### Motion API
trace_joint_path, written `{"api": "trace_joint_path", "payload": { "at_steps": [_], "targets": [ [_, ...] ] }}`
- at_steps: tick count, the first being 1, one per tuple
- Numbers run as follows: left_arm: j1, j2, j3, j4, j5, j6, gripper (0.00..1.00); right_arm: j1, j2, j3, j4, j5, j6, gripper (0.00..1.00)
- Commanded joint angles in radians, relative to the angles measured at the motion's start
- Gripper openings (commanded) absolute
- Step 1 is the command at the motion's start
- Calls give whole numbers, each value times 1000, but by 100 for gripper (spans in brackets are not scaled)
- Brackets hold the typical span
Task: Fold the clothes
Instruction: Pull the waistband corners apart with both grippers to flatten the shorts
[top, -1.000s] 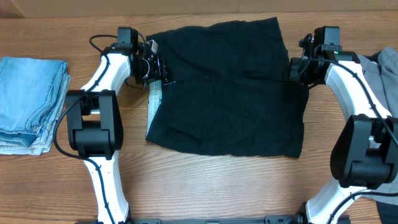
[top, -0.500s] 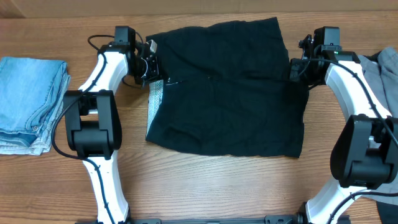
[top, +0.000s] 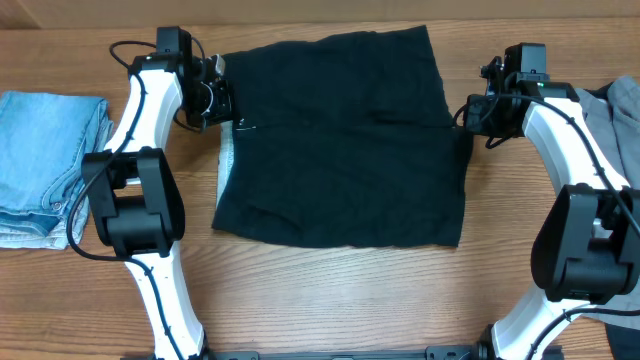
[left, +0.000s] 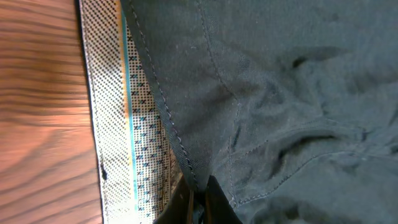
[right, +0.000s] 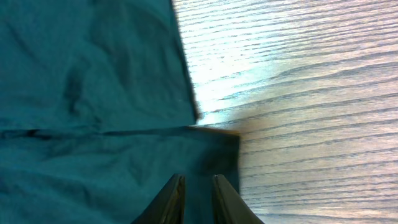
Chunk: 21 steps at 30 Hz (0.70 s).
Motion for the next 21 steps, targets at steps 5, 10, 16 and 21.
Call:
{"api": "trace_joint_path", "payload": {
  "at_steps": [5, 10, 16, 21],
  "targets": [
    [-2, -40, 26, -43, -224, 34, 11, -5, -1, 5, -4, 9, -5, 19],
    [-1, -40, 31, -102, -327, 15, 66, -5, -1, 5, -5, 9, -5, 19],
    [-75, -41, 187, -164, -177, 14, 14, -5, -1, 5, -3, -17, -9, 4],
    [-173, -14, 160, -91, -175, 14, 12, 2, -1, 5, 59, -330, -147, 4]
  ]
}}
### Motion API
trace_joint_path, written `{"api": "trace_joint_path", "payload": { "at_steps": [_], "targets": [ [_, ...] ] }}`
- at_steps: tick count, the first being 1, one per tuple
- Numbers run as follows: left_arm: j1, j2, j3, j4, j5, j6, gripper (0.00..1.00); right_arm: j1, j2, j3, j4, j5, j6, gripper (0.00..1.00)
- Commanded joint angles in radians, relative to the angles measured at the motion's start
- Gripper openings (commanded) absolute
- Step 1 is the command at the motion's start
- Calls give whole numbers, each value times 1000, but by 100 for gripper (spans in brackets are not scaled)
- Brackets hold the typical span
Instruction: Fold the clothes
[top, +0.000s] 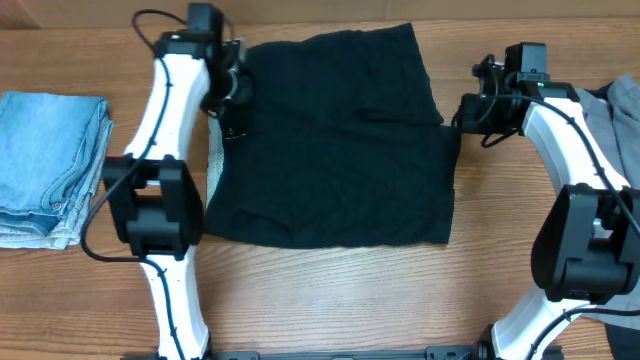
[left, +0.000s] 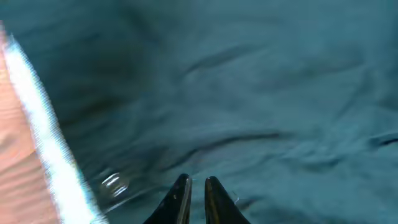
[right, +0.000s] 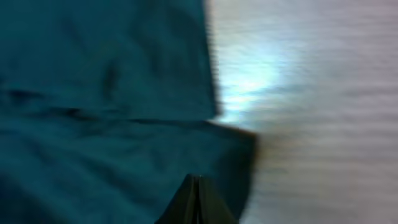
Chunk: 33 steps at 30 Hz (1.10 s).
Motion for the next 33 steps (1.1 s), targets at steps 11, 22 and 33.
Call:
{"api": "trace_joint_path", "payload": {
  "at_steps": [11, 22, 33],
  "targets": [
    [-69, -1, -159, 240, -55, 4, 9, 227, 157, 5, 473, -85, -57, 4],
    [-66, 0, -342, 424, -97, 9, 11, 241, 304, 5, 598, -24, -49, 4],
    [-28, 0, -406, 443, -202, 21, 11, 155, 330, 6, 591, 169, -50, 4]
  ]
}}
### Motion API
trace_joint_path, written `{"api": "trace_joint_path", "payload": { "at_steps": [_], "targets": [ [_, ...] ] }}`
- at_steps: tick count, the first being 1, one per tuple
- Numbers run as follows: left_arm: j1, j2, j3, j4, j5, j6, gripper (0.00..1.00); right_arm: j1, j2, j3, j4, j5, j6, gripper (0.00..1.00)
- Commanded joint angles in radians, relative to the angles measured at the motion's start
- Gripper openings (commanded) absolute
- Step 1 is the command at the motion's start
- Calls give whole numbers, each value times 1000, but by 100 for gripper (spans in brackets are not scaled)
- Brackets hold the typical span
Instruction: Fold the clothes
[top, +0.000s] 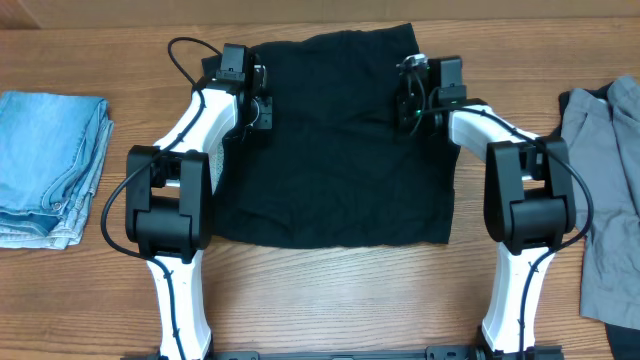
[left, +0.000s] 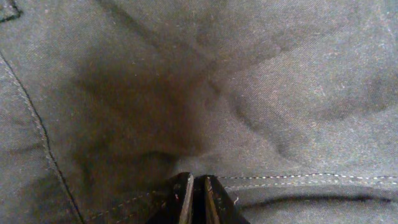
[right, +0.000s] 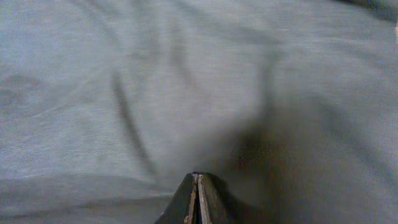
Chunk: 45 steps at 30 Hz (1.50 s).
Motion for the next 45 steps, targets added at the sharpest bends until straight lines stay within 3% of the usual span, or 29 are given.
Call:
{"api": "trace_joint_path", "payload": {
  "at_steps": [1, 8, 13, 17, 19, 21, 26, 33, 37, 45],
  "targets": [
    [47, 6, -41, -12, -56, 20, 12, -57, 5, 7, -8, 114, -3, 4],
    [63, 6, -41, -3, -56, 50, 13, -124, -16, 64, -20, 115, -3, 4],
    [64, 5, -34, -3, -55, 50, 13, -128, -95, 140, -47, 235, -3, 4],
    [49, -7, 91, -69, -47, 49, 15, -115, -216, 153, -157, 105, 31, 4],
    [36, -10, 214, -173, -19, 33, 25, -112, -263, 153, -261, -79, 99, 4],
    [30, -8, 222, -163, 14, 21, 25, -107, -237, 152, -313, -169, 109, 4],
    [30, 19, 159, -84, 12, 11, 24, -80, -88, 151, -323, -169, 109, 4],
    [32, 136, 156, -56, -51, 11, 24, -106, 14, 151, -351, 59, 109, 4],
    [46, 188, 156, -83, -122, 12, 19, -167, 14, 151, -365, 80, 102, 4],
    [66, 187, 161, -114, -122, 25, 18, -217, 14, 151, -365, 151, 101, 4]
  ]
}}
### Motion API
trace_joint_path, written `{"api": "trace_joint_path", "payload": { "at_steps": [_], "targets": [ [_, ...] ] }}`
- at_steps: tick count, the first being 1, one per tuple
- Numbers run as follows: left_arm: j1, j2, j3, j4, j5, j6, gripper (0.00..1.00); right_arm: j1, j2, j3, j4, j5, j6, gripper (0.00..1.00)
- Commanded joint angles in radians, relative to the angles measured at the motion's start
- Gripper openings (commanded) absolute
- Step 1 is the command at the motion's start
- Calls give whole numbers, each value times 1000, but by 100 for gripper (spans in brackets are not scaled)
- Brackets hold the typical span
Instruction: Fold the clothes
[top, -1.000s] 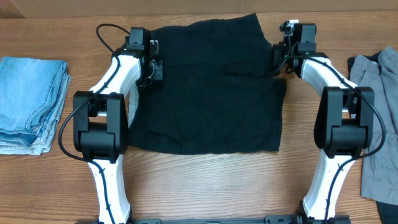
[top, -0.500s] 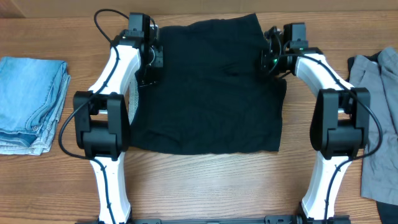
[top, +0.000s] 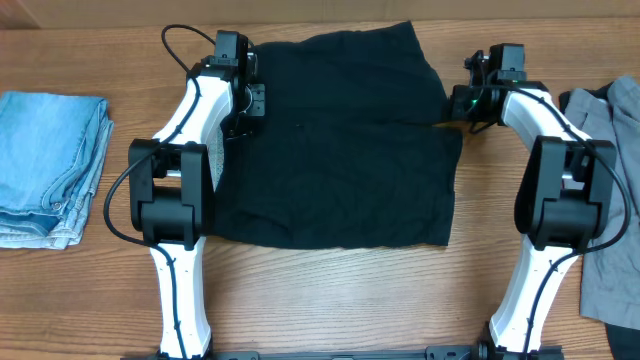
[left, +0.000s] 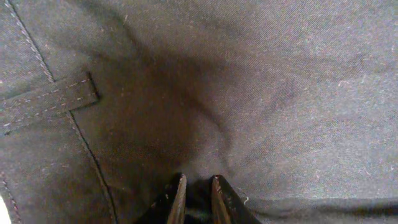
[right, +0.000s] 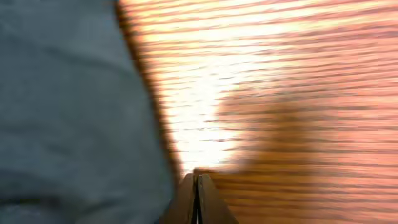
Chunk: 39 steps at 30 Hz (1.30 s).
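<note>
Black shorts (top: 340, 150) lie spread flat in the middle of the wooden table. My left gripper (top: 245, 103) rests on their upper left part, near the waistband. In the left wrist view its fingers (left: 179, 190) stand a little apart, pressed onto the dark cloth (left: 261, 93) beside a belt loop (left: 46, 102). My right gripper (top: 462, 105) is at the shorts' upper right edge. In the right wrist view it (right: 197, 182) is shut, its tips right at the cloth's border (right: 74, 112), over bare wood.
Folded blue jeans (top: 45, 165) lie at the left end of the table. A grey garment (top: 610, 200) lies heaped at the right end. Bare table top (top: 330, 300) runs along the front below the shorts.
My right gripper has moved from on top of the shorts out to their right edge, still shut. My left gripper shifted slightly left toward the waistband, and its fingers now stand a little apart.
First both grippers were at the shorts' side edges, with a patterned waistband lining showing at the left. Then the shorts lay slightly further up and left. Later both grippers were shut on top of the cloth, and now they are out near its edges.
</note>
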Motion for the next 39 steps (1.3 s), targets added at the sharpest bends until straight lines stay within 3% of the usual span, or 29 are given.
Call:
{"api": "trace_joint_path", "payload": {
  "at_steps": [1, 6, 9, 11, 17, 20, 22, 29, 31, 33, 39],
  "targets": [
    [33, 78, -24, -39, -71, 8, 18, -7, 7, 3, -11, 104, -4, 4],
    [30, 3, 81, -55, 2, -2, 27, -2, -43, 124, -25, 50, -3, 4],
    [30, -53, 183, -62, 73, -80, 35, 26, -51, 252, -96, -49, 1, 4],
    [30, -52, 216, -46, 76, -94, 37, 66, -45, 256, -48, -59, 0, 4],
    [29, -6, 209, -52, 111, -93, 13, 170, 56, 251, 239, -57, 2, 4],
    [29, -6, 209, -66, 114, -90, 11, 201, 138, 251, 354, -56, 9, 4],
    [26, -6, 209, -73, 117, -90, 4, 208, 195, 251, 420, -55, 9, 4],
    [-6, -4, 119, 31, 105, -75, 4, 208, 263, 251, 481, -56, 69, 4],
    [-5, -4, 55, 96, 105, -79, 4, 208, 263, 251, 480, -56, 69, 9],
    [-3, 10, -9, 156, 105, -101, 4, 208, 263, 251, 475, -56, 69, 4],
    [-3, 69, -11, 134, 105, -112, 4, 204, 263, 251, 445, 44, 68, 4]
  ]
}}
